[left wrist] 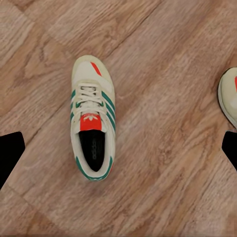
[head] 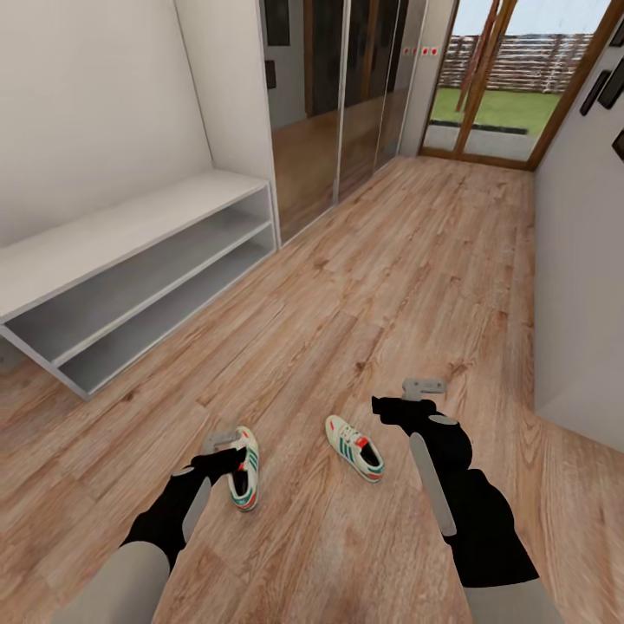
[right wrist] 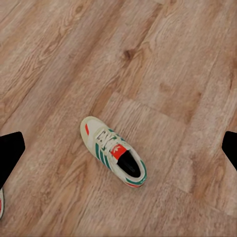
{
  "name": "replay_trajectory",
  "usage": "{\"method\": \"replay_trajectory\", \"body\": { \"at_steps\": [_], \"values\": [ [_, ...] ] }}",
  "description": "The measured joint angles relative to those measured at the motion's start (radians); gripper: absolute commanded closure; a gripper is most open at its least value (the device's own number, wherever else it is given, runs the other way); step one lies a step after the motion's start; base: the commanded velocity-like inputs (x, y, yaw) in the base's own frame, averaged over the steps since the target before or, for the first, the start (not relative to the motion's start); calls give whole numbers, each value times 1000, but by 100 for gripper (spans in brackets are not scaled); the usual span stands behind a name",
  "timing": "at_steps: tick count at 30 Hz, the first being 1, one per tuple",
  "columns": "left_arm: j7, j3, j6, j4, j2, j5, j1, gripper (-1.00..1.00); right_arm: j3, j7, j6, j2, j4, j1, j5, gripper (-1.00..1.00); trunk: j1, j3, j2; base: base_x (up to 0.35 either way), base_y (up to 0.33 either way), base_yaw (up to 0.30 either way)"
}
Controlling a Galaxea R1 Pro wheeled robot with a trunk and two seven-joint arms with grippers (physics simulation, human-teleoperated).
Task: Pick up the two gym shoes and the two sandals from the corridor floor and place them onto the hallstand (shoe rack) in the corridor, making sure they are on the rack and not on the floor. Arrange them so the two gym shoes are next to each other and the two sandals are next to each other.
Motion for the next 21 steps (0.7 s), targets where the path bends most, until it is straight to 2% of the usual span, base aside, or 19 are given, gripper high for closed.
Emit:
{"method": "replay_trajectory", "body": {
  "at_steps": [12,21],
  "values": [
    [0,-1,-1,-5,-1,3,1,-100,0,-1,0,-1,0,0,0,-100,46,-55,-84,0,0,87],
    [-4,-1,0,-8,-2,3,1,-100,0,-1,0,-1,0,0,0,-100,81,-97,-147,0,0,16]
  ]
}}
